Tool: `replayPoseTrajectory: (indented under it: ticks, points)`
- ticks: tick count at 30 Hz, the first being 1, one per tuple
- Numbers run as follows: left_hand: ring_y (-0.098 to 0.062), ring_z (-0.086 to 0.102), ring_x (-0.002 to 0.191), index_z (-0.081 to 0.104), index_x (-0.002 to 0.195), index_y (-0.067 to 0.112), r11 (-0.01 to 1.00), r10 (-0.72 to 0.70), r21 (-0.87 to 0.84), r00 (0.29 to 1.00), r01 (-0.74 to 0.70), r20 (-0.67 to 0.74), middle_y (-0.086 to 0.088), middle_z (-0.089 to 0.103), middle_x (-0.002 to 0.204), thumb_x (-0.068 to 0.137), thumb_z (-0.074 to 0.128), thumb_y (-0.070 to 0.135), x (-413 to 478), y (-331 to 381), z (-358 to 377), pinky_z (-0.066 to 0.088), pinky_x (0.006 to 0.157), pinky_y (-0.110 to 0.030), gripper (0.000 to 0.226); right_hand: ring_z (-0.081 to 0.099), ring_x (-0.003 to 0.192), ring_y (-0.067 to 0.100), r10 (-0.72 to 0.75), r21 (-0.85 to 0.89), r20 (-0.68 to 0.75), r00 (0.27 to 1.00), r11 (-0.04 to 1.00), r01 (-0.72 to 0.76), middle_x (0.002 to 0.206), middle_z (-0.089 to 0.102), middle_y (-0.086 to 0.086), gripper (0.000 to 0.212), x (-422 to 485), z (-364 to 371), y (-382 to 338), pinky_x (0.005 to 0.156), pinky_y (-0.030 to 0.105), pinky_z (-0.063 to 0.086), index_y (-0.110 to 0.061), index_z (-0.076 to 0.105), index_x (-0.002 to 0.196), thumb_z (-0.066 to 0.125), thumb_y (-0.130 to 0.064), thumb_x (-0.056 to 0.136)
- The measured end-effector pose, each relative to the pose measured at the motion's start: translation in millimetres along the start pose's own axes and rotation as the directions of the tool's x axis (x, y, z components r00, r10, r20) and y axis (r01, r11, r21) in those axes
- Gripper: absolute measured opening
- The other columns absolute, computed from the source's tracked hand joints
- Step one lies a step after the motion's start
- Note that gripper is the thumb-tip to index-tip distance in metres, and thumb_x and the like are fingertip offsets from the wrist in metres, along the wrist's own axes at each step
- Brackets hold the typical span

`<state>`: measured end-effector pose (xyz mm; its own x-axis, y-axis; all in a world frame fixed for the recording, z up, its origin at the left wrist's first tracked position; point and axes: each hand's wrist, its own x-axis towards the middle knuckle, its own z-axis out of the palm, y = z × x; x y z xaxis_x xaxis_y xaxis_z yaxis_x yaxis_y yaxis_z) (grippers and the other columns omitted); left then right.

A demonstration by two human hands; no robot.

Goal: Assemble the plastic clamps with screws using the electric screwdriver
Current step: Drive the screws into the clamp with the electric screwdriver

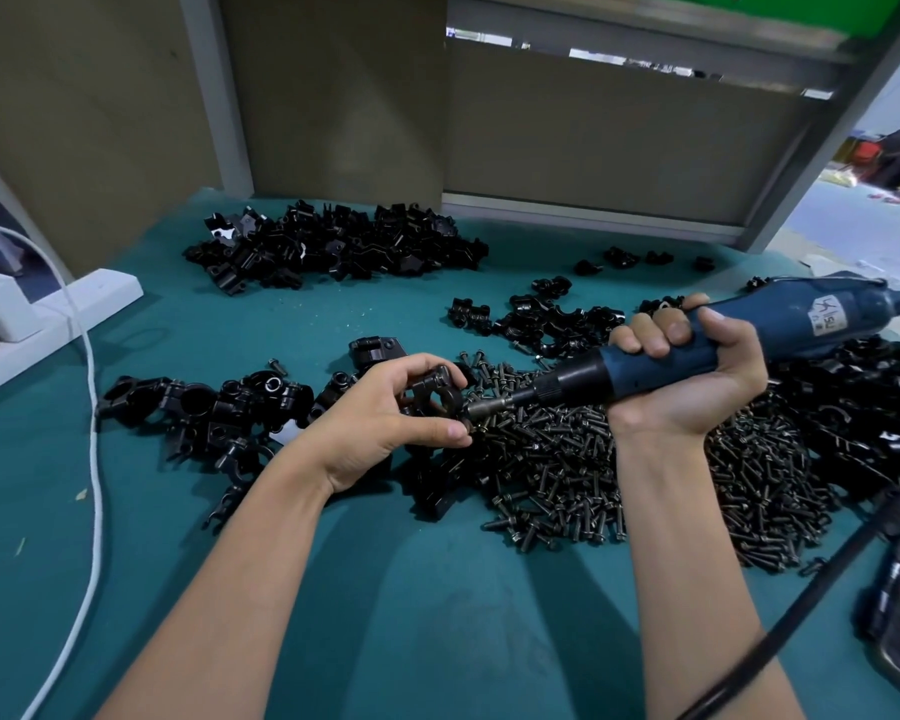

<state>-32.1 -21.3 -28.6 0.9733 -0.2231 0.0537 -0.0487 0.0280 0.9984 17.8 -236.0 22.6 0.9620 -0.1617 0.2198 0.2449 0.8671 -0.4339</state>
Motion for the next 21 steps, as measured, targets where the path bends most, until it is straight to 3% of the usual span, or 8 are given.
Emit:
replayPoseTrajectory:
  ticks: [4,11,16,21]
  points:
    - [-0.023,0.072,0.090,0.069,0.099,0.025,1.000,0.007,0.001,1.000,-0.007,0.001,0.006,0.071,0.088,0.062,0.088,0.014,-0.2,-0.1,0.2,0.057,0.082,-0.028,0.043,0.039,0.042,0.009,0.000,0.002,-0.006,1.000,1.000,0.000,0.051,0.042,-0.007,0.008,-0.1,0.0,0.6,0.046,0.021,0.035,-0.017,0.049,0.073,0.048,-0.019,0.066]
    - [-0.031,0.073,0.093,0.068,0.100,0.025,0.999,-0.007,-0.049,1.000,0.008,0.016,-0.009,0.074,0.093,0.063,0.089,0.013,0.9,-2.6,0.2,0.056,0.080,-0.027,0.044,0.038,0.042,0.009,-0.001,-0.009,-0.012,1.000,1.000,0.001,0.051,0.042,-0.007,0.007,-0.9,1.4,1.7,0.046,0.020,0.034,-0.017,0.048,0.073,0.047,-0.019,0.066]
    - [-0.027,0.074,0.086,0.069,0.099,0.025,0.998,0.016,-0.068,1.000,-0.016,-0.007,0.002,0.073,0.084,0.065,0.088,0.007,2.4,-4.2,-2.0,0.057,0.078,-0.027,0.042,0.038,0.042,0.009,0.002,-0.002,-0.034,0.999,1.000,-0.002,0.051,0.042,-0.007,0.008,-1.2,4.0,4.7,0.047,0.020,0.035,-0.017,0.047,0.073,0.048,-0.019,0.065]
    - [-0.029,0.074,0.086,0.069,0.099,0.024,0.996,0.015,-0.088,1.000,-0.016,-0.009,0.002,0.073,0.084,0.064,0.086,0.008,1.3,-5.3,-4.2,0.057,0.080,-0.028,0.042,0.039,0.042,0.010,0.009,0.004,-0.047,0.999,1.000,-0.009,0.051,0.042,-0.007,0.008,-0.5,4.1,8.5,0.047,0.020,0.035,-0.017,0.047,0.072,0.049,-0.018,0.065]
